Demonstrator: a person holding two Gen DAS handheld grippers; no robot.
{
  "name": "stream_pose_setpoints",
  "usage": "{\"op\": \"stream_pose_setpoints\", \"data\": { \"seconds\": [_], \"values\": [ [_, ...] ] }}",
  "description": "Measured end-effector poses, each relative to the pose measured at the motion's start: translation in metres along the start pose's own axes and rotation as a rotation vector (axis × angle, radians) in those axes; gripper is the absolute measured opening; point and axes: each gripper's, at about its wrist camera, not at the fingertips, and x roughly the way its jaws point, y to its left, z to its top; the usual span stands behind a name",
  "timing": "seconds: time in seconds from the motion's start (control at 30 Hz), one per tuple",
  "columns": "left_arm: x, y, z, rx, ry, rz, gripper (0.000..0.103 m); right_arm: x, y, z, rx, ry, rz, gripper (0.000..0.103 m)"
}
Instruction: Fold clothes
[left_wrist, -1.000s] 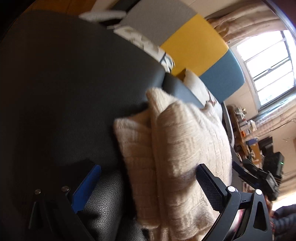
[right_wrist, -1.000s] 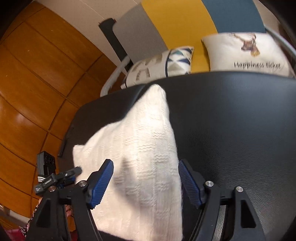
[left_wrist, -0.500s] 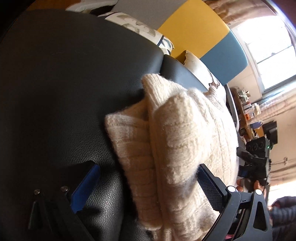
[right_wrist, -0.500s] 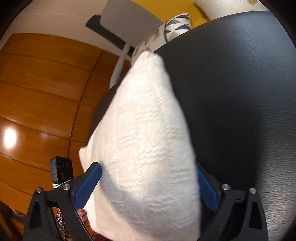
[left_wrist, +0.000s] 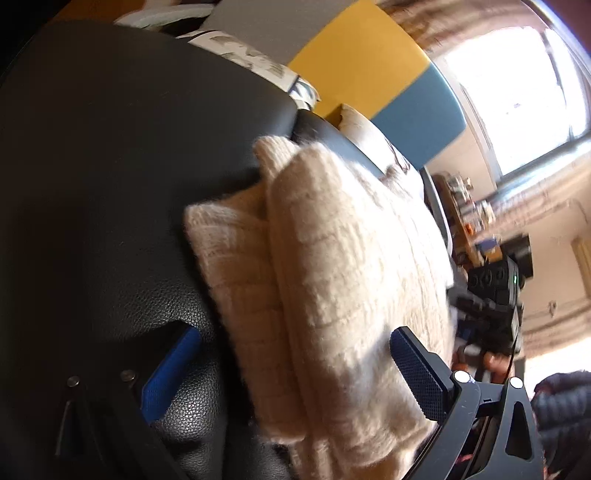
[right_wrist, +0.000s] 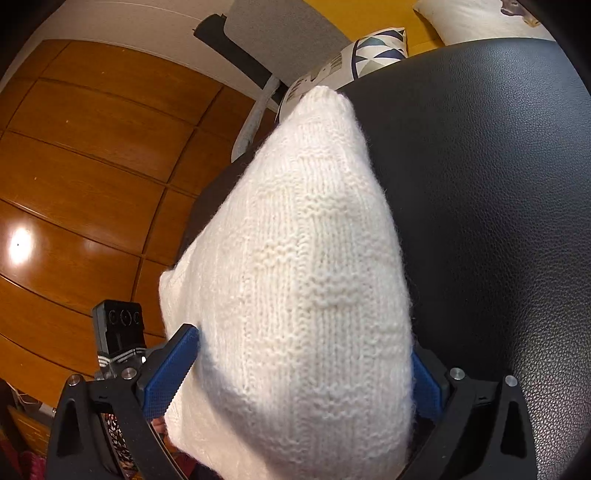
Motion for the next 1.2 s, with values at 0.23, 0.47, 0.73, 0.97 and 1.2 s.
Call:
{"op": "stream_pose_setpoints", "data": {
  "seconds": [0.23, 0.47, 0.73, 0.97, 1.2],
  "values": [
    [0.015, -0.013, 0.007, 0.052, 0.004, -0.017, 0.069, -0.004, 0.004, -0.008, -0.009, -0.028, -0.067, 0.090],
    [0.016, -0.015, 0.009, 0.038, -0.027, -0.052, 0.049, -0.016, 0.005, -0.022, 0.040, -0.061, -0.073, 0.064],
    [-0.013, -0.036, 0.006, 0.168, -0.107, 0.004, 0.037, -0.023, 0.045, -0.035, -0.011, -0.095, -0.099, 0.054],
    [-0.067, 0.001, 0.014, 0.128, -0.205, 0.043, 0.037, 0.025, 0.115, -0.009, -0.139, -0.032, -0.045, 0.053],
    [-0.130, 0.071, 0.033, 0.015, -0.351, 0.171, 0.037, 0.128, 0.183, 0.025, -0.250, 0.071, -0.016, 0.053]
  ]
}}
